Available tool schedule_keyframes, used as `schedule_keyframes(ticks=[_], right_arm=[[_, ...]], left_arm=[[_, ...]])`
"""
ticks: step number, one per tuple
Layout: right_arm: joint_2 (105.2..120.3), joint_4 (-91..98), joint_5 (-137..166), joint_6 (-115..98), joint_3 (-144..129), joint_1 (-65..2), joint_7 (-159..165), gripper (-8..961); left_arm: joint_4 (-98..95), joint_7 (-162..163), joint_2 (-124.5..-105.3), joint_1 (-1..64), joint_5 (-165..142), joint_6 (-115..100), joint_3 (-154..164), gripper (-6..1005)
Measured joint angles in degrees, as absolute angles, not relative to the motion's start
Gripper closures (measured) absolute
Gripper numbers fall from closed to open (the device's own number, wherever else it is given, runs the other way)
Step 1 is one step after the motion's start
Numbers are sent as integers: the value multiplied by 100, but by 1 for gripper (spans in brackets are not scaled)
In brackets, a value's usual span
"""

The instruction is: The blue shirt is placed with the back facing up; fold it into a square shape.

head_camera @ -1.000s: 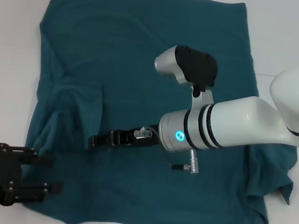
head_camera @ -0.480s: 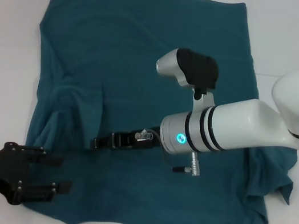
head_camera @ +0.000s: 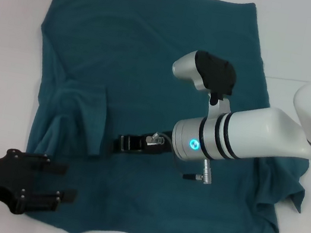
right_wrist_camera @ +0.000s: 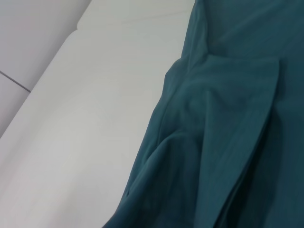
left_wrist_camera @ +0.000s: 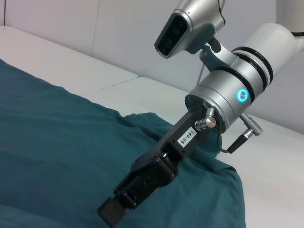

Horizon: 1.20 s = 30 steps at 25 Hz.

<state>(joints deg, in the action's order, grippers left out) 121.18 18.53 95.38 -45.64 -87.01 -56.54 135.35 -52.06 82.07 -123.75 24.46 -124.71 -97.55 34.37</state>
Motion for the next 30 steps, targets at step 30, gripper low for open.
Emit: schedule_keyframes(ticks=[30], right_arm=[[11585, 4712, 10944, -6630, -7577, -4080, 13676, 581]], left_arm=[[-4874, 8972, -12421, 2757, -12419, -8728, 3653, 364]])
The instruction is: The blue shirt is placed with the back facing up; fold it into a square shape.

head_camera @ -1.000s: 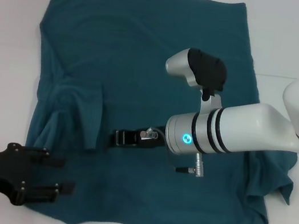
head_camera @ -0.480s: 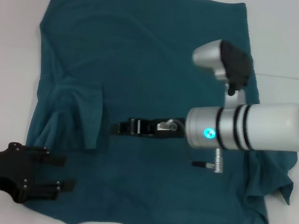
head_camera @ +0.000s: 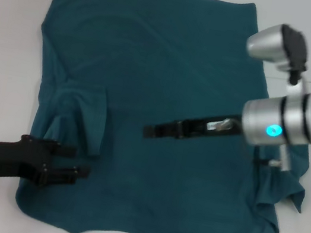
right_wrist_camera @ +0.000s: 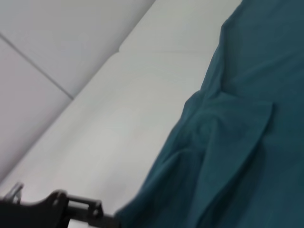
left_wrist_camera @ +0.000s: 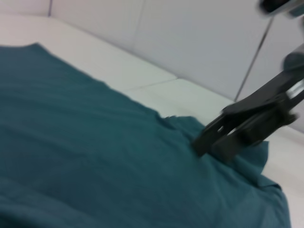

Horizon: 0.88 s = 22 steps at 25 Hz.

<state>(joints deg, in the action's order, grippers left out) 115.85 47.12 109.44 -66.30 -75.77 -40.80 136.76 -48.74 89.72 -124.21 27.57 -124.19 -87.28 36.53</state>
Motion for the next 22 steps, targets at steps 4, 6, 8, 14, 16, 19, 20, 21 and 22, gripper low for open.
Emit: schedule_keyframes(ticks=[4, 6, 8, 14, 16, 19, 20, 21, 22], right_arm=[[11623, 5527, 11797, -7399, -6729, -3935, 13676, 404], [11635, 5840, 12067, -7680, -6406, -3901, 13676, 305], [11634, 6051, 12256, -7913, -6158, -3891, 13676, 229], [11606, 6391, 12581, -8350, -5949, -3926, 13698, 102], [11607, 6494, 12696, -8398, -5938, -3929, 13750, 101], [11605, 6557, 12763, -8406, -5931, -3929, 13795, 102], [11603, 6556, 12771, -8404, -5929, -3927, 13801, 104], [11600, 6557, 12777, -8400, -5928, -3925, 13805, 105], [11598, 6557, 12780, -8396, -5927, -3923, 13807, 107]], left_arm=[[-4890, 9292, -12462, 2775, -12297, -8272, 4097, 364], [-4884, 9349, -12467, 2764, -12149, -8104, 4268, 364], [-4877, 9409, -12472, 2734, -11901, -7823, 4542, 364], [-4951, 9928, -12472, 2770, -11787, -7079, 5287, 361], [-5122, 10464, -12462, 2772, -11920, -6710, 5701, 361], [-5433, 11100, -12461, 2761, -12171, -6489, 6078, 359], [-5528, 11262, -12463, 2755, -12238, -6462, 6184, 359], [-5620, 11450, -12465, 2753, -12314, -6434, 6293, 358], [-5681, 11600, -12465, 2760, -12372, -6419, 6371, 358]])
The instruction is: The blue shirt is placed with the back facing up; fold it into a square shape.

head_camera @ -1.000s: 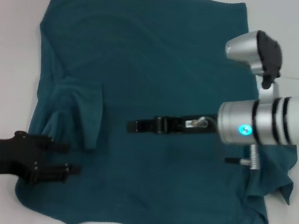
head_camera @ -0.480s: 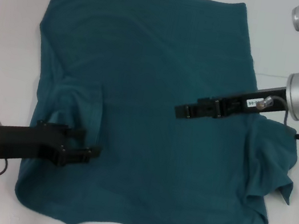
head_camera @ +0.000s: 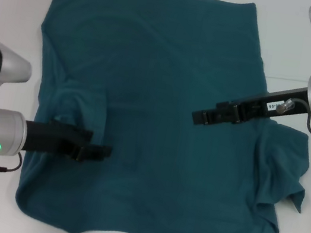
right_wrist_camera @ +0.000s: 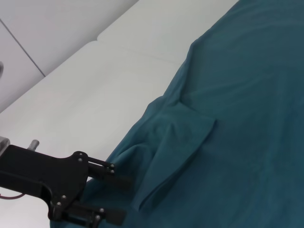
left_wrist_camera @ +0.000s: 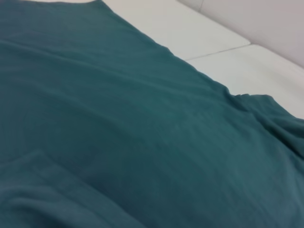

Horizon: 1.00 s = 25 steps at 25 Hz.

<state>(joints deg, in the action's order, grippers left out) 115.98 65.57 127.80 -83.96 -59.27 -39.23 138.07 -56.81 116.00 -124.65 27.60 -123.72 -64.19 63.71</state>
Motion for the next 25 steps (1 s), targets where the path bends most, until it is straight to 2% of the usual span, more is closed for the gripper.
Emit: schedule_keyframes(ticks=[11, 16, 25], right_arm=[[11608, 6563, 12795, -8368, -5923, -3925, 13810, 113], [11638, 6565, 12797, -8355, -5924, -3932, 13783, 113], [11646, 6564, 12789, -8292, -5924, -3892, 13763, 112]], left_arm=[[-5915, 13162, -12458, 2918, -13278, -6005, 7033, 283], [-5912, 13334, -12463, 2920, -13358, -5747, 7314, 197], [-5789, 13602, -12461, 3026, -13530, -5479, 7583, 196]])
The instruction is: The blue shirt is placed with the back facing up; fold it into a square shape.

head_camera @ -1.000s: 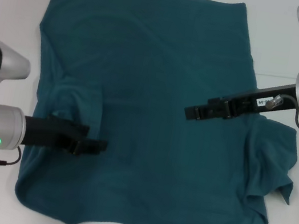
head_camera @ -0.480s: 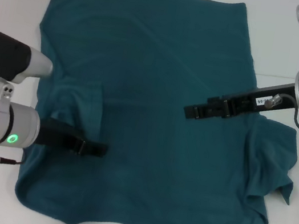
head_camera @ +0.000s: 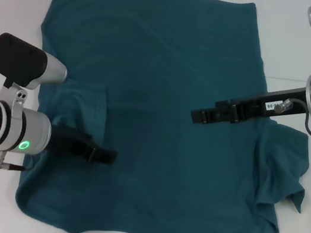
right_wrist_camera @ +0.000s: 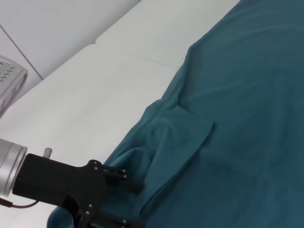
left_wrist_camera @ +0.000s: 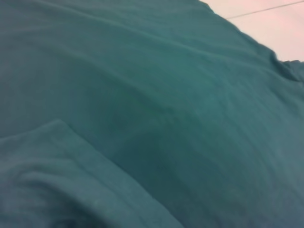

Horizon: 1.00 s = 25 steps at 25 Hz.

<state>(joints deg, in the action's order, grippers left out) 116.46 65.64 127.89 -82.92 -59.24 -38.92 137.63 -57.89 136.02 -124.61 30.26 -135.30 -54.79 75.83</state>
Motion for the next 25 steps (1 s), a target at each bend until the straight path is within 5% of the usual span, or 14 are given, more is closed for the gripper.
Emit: schedule_keyframes(ticks=[25], right_arm=[[11690, 6495, 12787, -8143, -5924, -3902, 13728, 113]], left_arm=[[-5379, 13841, -12454, 3501, -13564, -5053, 8091, 197]])
